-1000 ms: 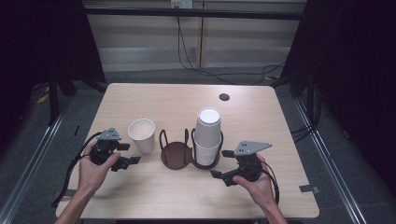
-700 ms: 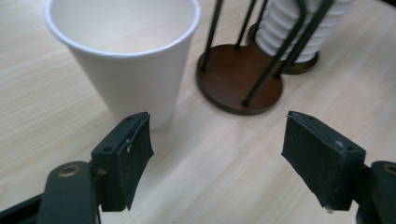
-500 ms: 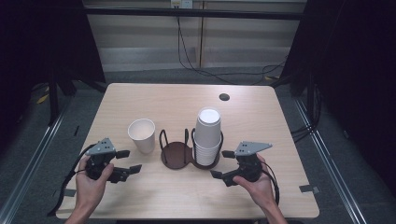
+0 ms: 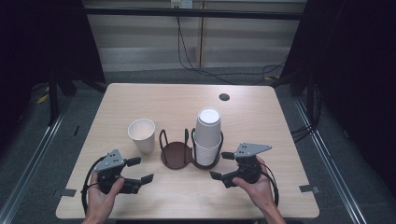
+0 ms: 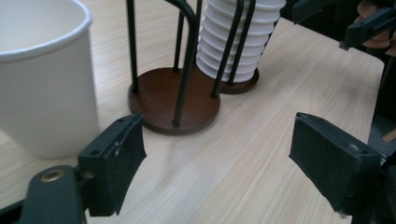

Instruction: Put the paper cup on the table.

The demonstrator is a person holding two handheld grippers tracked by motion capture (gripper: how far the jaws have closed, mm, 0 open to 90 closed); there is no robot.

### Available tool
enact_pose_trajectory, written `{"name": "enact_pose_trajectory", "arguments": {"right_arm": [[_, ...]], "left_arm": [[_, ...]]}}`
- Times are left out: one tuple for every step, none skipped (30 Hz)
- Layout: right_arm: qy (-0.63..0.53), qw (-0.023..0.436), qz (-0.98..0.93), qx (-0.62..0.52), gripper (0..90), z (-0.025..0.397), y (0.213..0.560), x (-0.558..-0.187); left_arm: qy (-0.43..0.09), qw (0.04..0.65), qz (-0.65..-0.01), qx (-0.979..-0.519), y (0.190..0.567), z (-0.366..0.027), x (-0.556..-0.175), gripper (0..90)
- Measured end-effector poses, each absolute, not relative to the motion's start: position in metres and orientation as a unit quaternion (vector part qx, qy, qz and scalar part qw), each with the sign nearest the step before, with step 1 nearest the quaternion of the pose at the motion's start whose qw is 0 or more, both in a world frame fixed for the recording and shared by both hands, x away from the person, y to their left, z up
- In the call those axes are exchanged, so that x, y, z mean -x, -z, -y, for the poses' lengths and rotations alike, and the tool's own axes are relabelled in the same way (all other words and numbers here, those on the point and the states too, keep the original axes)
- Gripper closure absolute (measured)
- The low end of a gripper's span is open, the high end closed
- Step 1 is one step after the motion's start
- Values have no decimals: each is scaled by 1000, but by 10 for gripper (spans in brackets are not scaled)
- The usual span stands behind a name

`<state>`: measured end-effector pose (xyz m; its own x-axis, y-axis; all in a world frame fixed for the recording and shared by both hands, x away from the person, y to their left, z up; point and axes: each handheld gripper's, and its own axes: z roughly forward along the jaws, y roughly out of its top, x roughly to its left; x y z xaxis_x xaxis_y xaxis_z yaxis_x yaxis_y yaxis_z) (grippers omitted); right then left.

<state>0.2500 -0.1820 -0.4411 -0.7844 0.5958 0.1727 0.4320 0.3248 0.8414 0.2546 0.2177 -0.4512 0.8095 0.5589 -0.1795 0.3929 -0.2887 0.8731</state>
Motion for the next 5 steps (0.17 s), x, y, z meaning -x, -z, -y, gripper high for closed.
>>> {"name": "enact_pose_trajectory", "arguments": {"right_arm": [[-487,84,-809,-318,150,182,442,-250],[-488,85,-808,-320,150,181,443,-249],[-488,84,-806,-324,150,181,444,-248],[-485,85,-807,-326,151,180,446,-247],[-479,87,-809,-330,154,180,448,-244]], "left_arm": [[-81,518,-295,-799,453,-214,-254,173],[-80,515,-292,-802,455,-209,-254,172],[-76,515,-290,-803,457,-205,-253,173],[-71,511,-289,-806,459,-200,-252,172],[-69,507,-284,-811,462,-196,-251,172]]}}
